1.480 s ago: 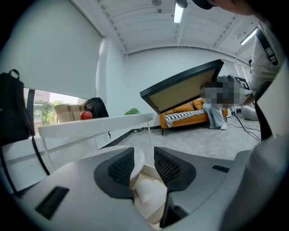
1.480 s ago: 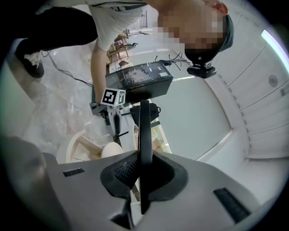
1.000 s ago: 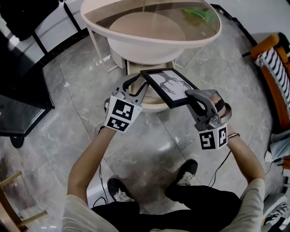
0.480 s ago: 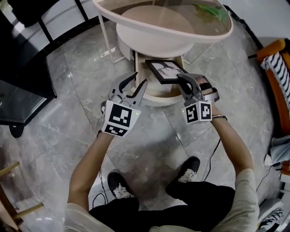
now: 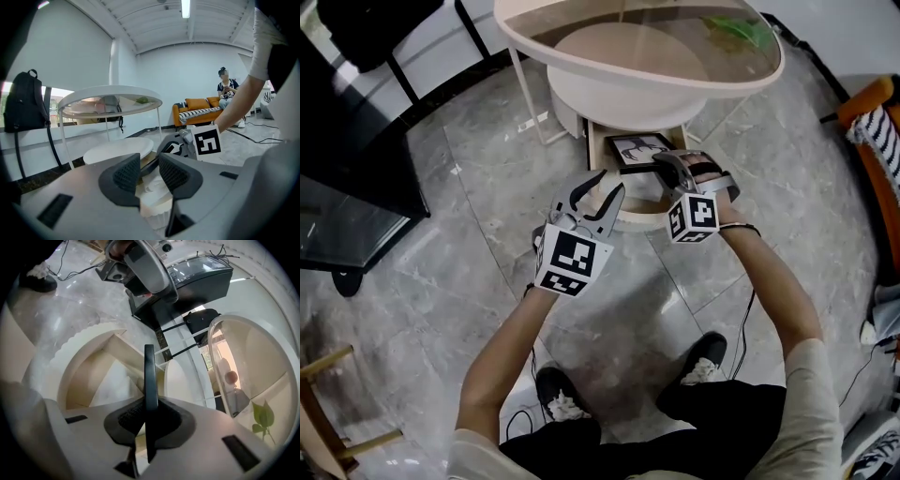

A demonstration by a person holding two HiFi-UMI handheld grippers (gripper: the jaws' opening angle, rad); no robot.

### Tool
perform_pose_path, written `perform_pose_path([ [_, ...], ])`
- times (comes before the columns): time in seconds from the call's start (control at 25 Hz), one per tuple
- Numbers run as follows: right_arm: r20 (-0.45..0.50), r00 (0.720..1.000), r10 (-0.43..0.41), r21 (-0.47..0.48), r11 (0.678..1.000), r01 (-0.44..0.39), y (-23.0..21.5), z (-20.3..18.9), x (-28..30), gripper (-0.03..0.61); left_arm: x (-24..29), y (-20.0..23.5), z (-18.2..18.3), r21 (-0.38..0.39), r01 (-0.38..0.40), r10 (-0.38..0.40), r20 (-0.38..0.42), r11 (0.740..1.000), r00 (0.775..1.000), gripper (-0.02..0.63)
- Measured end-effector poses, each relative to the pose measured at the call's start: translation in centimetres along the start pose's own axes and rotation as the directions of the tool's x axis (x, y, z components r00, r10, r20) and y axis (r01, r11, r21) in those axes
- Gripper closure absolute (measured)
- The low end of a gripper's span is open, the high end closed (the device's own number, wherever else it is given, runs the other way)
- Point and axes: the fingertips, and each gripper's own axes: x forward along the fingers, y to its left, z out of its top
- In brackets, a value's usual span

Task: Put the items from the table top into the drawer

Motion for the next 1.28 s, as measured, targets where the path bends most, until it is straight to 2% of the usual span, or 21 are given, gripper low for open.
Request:
perform_pose_path([
  [0.12,0.003,0.998,0.062,0.066,0.996,-0.062,0.6,0.2,0.7,0.514,0.7,-0.9,-0.6,-0.018,0.030,-0.031,-0.033,0.999,0.999,0.479],
  [0.2,0.009,0.994,0.111,0.147,0.983,-0.111,1.2,-0.2,0.7,0.503,1.2,-1.7,-0.7,-0.034,0.055,-0.057,-0.044,0.998,0.997,0.479],
  [0.28,0.013,0.987,0.162,0.242,0.957,-0.160,1.9,-0.8,0.6,0.471,1.9,-2.3,-1.0,-0.051,0.070,-0.072,-0.050,0.996,0.996,0.479],
  [0.4,0.029,0.969,0.244,0.335,0.912,-0.239,2.7,-1.3,0.7,0.425,2.7,-2.4,-1.4,-0.083,0.069,-0.075,-0.064,0.994,0.995,0.479],
  [0.48,0.079,0.944,0.319,0.399,0.858,-0.323,3.0,-1.0,0.3,0.397,3.0,-2.6,-1.4,-0.106,0.071,-0.078,-0.067,0.992,0.995,0.479],
  [0.6,0.193,0.900,0.391,0.496,0.752,-0.433,3.2,-0.2,-1.4,0.371,3.0,-2.8,-1.3,-0.121,0.084,-0.092,-0.064,0.989,0.994,0.479],
  [0.68,0.242,0.898,0.367,0.548,0.712,-0.439,2.2,0.0,-2.7,0.371,2.8,-2.6,-1.3,-0.120,0.080,-0.088,-0.064,0.990,0.994,0.479],
  [0.76,0.279,0.915,0.291,0.618,0.674,-0.404,0.4,-0.2,-3.9,0.371,2.8,-2.5,-1.1,-0.125,0.076,-0.083,-0.057,0.989,0.995,0.479],
  [0.8,0.304,0.920,0.247,0.667,0.635,-0.391,-0.5,-0.4,-4.4,0.371,2.7,-2.4,-1.0,-0.127,0.075,-0.082,-0.052,0.989,0.995,0.479],
  [0.84,0.336,0.920,0.204,0.722,0.571,-0.390,-1.4,-0.4,-5.0,0.371,2.6,-2.3,-0.8,-0.128,0.073,-0.080,-0.046,0.989,0.996,0.479],
  [0.88,0.372,0.914,0.161,0.777,0.485,-0.402,-2.2,-0.3,-5.5,0.371,2.5,-2.2,-0.7,-0.131,0.070,-0.076,-0.042,0.989,0.996,0.488],
  [0.96,0.421,0.903,0.086,0.858,0.286,-0.427,-3.1,-0.4,-6.6,0.371,2.4,-2.1,-0.6,-0.142,0.063,-0.069,-0.038,0.988,0.997,0.509],
  [1.0,0.426,0.903,0.057,0.881,0.198,-0.429,-3.2,-0.6,-7.0,0.371,2.4,-2.2,-0.7,-0.147,0.062,-0.069,-0.038,0.987,0.997,0.516],
  [1.04,0.422,0.906,0.036,0.897,0.132,-0.423,-3.1,-0.9,-7.4,0.371,2.4,-2.2,-0.8,-0.150,0.061,-0.068,-0.040,0.987,0.997,0.525],
  [1.08,0.413,0.911,0.022,0.906,0.090,-0.413,-3.1,-1.2,-7.5,0.371,2.3,-2.2,-1.0,-0.153,0.058,-0.065,-0.042,0.987,0.997,0.536],
  [1.12,0.401,0.916,0.014,0.913,0.073,-0.400,-3.1,-1.3,-7.6,0.371,2.3,-2.1,-1.1,-0.156,0.053,-0.061,-0.043,0.986,0.997,0.543],
  [1.28,0.369,0.929,-0.021,0.927,0.083,-0.366,-4.1,-1.5,-8.8,0.371,1.7,-1.8,-1.3,-0.175,0.038,-0.045,-0.039,0.984,0.998,0.575],
])
